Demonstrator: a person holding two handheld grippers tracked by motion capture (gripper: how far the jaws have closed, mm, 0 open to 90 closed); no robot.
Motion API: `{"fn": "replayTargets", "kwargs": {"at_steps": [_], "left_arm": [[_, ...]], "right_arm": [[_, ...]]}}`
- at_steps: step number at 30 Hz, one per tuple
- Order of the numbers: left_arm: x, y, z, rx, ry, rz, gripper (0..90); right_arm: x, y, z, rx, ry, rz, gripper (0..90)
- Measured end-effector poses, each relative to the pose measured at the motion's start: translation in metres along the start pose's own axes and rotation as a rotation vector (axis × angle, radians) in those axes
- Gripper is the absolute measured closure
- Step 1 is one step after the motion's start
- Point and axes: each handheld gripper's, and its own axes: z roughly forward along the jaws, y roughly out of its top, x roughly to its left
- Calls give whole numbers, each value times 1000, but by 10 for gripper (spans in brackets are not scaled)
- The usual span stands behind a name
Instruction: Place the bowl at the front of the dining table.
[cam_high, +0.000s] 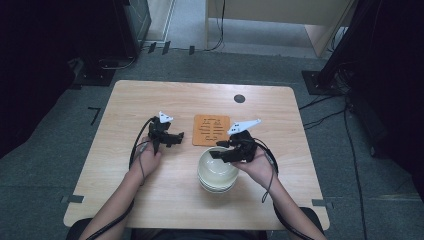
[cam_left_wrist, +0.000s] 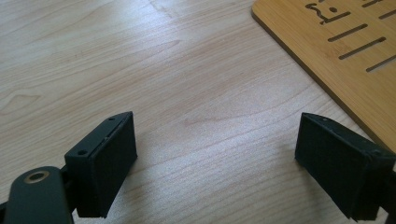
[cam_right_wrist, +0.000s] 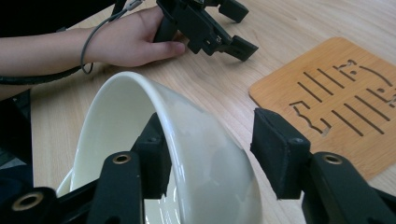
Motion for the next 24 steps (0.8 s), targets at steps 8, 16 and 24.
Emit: {"fn": "replayTargets", "kwargs": {"at_steps": [8, 16, 24], "left_arm": [[0, 0, 0, 0, 1, 0, 123], [0, 0, 0, 0, 1, -1, 122], [0, 0, 0, 0, 0, -1, 122]], "right_arm": [[1, -3, 8, 33, -36, -10, 592], [4, -1, 7, 50, -66, -25, 608], [5, 1, 2, 46, -74, -27, 625]]}}
